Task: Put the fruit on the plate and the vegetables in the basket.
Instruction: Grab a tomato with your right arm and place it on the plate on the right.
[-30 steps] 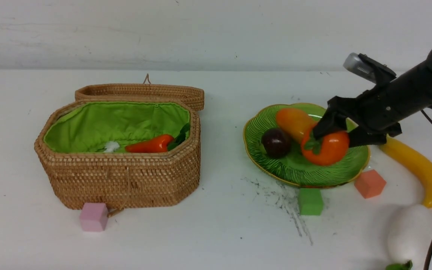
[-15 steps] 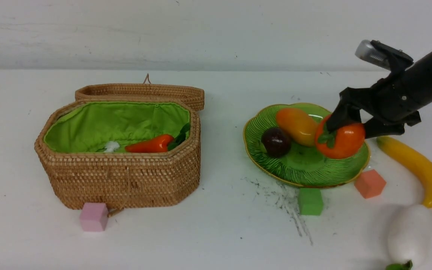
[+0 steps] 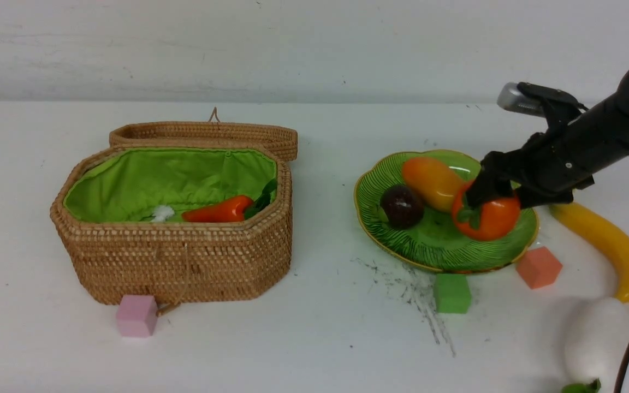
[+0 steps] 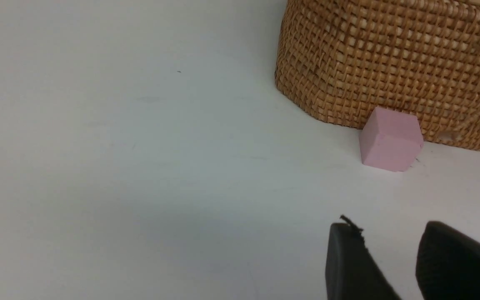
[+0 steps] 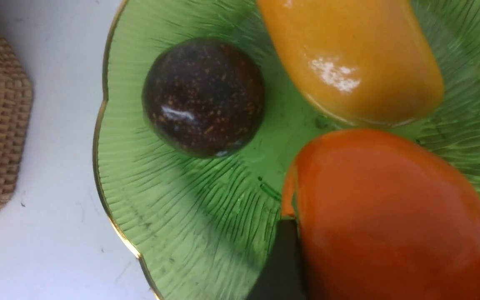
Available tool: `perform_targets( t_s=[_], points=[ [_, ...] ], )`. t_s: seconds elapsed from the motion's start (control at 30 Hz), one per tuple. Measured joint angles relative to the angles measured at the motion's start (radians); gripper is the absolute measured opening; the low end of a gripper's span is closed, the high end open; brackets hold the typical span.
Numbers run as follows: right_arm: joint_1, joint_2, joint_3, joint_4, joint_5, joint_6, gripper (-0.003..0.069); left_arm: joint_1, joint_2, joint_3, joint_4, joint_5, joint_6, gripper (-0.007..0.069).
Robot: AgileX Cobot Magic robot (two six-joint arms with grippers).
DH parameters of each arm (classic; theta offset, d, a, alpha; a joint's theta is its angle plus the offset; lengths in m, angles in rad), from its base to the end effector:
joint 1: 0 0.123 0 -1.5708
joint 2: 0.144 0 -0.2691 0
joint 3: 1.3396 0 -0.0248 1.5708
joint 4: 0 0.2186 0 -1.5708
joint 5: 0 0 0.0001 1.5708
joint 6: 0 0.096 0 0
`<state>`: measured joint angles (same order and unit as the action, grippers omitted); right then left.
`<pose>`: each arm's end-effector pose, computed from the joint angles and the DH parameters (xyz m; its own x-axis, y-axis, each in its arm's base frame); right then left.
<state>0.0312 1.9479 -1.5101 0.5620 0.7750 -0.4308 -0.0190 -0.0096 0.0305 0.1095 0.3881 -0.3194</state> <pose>0.3913 0.0481 0.2276 -0.8616 -0.0343 -0.5065 -0.2237 0.9213 0.3180 0.0409 0.0032 0.1680 -0.3024 -0.2104 -0.9297 -0.0877 0.9773 -0.1926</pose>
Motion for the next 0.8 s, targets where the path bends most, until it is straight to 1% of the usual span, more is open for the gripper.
perform_targets(
  t_s=[0.17,0.23,0.43,0.57,0.63,0.67,0.7,0.73,0.77,0.8],
  points=[
    [0.000,0.000,0.000,-0.001,0.001,-0.003,0.0663,0.000,0.000,0.000,0.000,0.000,0.000,0.0239],
    [0.000,0.000,0.000,-0.001,0.001,-0.004,0.0675,0.000,0.000,0.000,0.000,0.000,0.000,0.0239],
    [0.002,-0.013,0.000,0.001,0.004,-0.006,0.0678,0.000,0.000,0.000,0.000,0.000,0.000,0.0239],
    [0.002,-0.030,0.000,0.004,0.019,-0.006,0.0663,0.000,0.000,0.000,0.000,0.000,0.000,0.0239],
    [0.002,-0.055,-0.010,0.004,0.067,-0.006,0.0627,0.000,0.000,0.000,0.000,0.000,0.000,0.0239],
    [0.002,-0.058,-0.011,0.004,0.073,-0.006,0.0627,0.000,0.000,0.000,0.000,0.000,0.000,0.0239],
    [-0.003,-0.084,-0.021,0.002,0.125,-0.004,0.0598,0.000,0.000,0.000,0.000,0.000,0.000,0.0239],
    [-0.006,-0.089,-0.022,0.002,0.131,-0.004,0.0591,0.000,0.000,0.000,0.000,0.000,0.000,0.0239],
    [-0.018,-0.136,-0.026,-0.004,0.183,0.031,0.0565,0.000,0.000,0.000,0.000,0.000,0.000,0.0239],
    [-0.020,-0.136,-0.026,-0.005,0.188,0.031,0.0562,0.000,0.000,0.000,0.000,0.000,0.000,0.0239]
  ],
)
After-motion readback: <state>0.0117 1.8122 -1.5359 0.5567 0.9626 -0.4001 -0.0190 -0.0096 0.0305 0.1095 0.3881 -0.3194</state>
